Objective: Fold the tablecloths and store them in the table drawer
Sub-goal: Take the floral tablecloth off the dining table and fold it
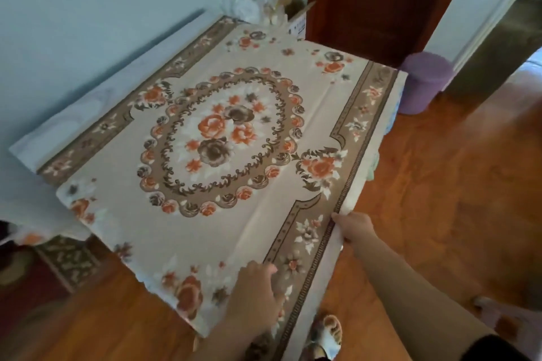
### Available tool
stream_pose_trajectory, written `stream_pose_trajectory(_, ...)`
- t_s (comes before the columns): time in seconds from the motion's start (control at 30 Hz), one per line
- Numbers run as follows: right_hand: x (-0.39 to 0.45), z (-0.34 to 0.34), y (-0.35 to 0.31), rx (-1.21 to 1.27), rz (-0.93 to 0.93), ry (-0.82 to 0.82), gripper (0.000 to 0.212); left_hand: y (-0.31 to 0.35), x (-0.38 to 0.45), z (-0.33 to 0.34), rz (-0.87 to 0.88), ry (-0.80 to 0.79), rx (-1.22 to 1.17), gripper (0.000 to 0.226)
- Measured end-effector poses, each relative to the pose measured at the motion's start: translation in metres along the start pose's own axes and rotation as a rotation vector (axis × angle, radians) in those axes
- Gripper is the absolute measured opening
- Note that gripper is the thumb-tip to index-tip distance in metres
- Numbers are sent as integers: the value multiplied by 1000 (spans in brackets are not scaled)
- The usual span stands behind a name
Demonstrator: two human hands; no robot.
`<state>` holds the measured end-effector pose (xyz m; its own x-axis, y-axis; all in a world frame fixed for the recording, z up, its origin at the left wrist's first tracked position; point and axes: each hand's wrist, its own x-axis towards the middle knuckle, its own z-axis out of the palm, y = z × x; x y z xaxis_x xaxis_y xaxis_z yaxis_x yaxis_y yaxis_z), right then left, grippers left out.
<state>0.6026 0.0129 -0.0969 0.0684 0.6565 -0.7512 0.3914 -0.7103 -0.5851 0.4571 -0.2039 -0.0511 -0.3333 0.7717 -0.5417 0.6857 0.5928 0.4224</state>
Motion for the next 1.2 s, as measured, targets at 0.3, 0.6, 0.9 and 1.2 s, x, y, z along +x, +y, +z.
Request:
stream_pose_trajectory(0.3,-90,-25,-37,446,-59,-152,10,85,-12,70,-89,386,118,128)
stream_pose_trajectory(0.6,-157,-72,-11,721,-80,-107,12,14,-76,14,-66,539,201,53)
stream_pose_trajectory(0.9,-218,-139,21,898,-189,-46,22,55,-148,-28,184,566,217,36)
stream_pose_trajectory(1.2,-287,-288,16,1049,-319,82,31,200,-174,-87,588,759,307,19)
